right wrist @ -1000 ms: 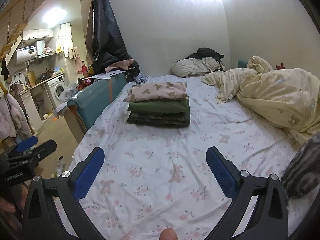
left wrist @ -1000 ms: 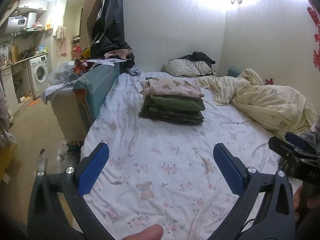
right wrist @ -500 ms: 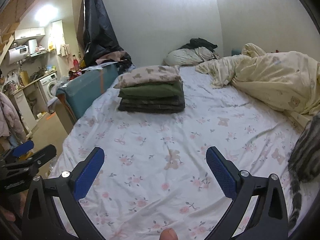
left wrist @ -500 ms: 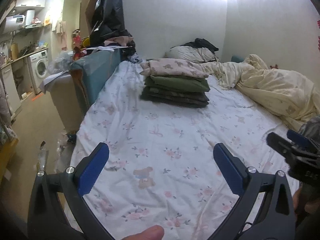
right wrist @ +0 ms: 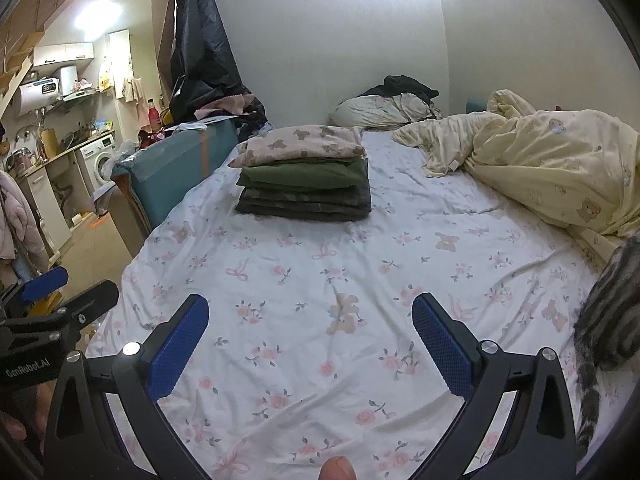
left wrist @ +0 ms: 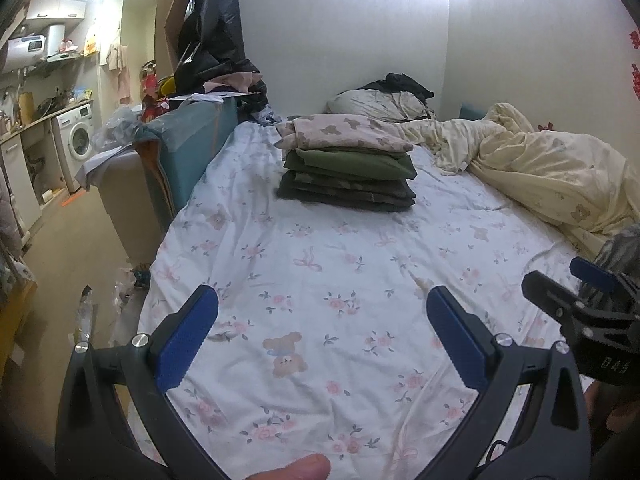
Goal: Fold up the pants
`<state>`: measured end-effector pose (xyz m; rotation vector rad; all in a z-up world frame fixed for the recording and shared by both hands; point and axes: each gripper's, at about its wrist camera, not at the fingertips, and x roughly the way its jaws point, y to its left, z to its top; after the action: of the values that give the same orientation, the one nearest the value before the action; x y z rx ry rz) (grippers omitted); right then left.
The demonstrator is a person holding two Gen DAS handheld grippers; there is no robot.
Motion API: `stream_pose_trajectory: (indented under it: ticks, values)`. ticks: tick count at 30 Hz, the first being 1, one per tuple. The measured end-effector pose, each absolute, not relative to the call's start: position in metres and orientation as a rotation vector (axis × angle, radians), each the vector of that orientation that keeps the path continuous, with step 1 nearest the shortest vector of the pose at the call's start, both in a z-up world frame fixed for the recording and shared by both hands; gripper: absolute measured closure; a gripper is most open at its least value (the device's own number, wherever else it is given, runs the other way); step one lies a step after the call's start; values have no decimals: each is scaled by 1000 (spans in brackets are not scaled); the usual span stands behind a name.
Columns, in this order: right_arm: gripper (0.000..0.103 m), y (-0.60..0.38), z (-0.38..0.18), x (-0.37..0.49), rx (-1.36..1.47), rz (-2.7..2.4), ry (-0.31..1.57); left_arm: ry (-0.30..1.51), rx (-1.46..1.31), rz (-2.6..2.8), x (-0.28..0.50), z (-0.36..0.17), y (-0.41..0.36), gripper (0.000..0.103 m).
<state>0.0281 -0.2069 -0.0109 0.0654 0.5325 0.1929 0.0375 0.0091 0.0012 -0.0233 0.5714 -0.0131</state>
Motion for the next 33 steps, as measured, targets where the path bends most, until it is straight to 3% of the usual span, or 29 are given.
stream_pose_trajectory:
  ticks: [33]
  values:
    - [0, -209, -15, 29, 68, 188, 544, 568, -21, -22, 36, -1, 8, 0]
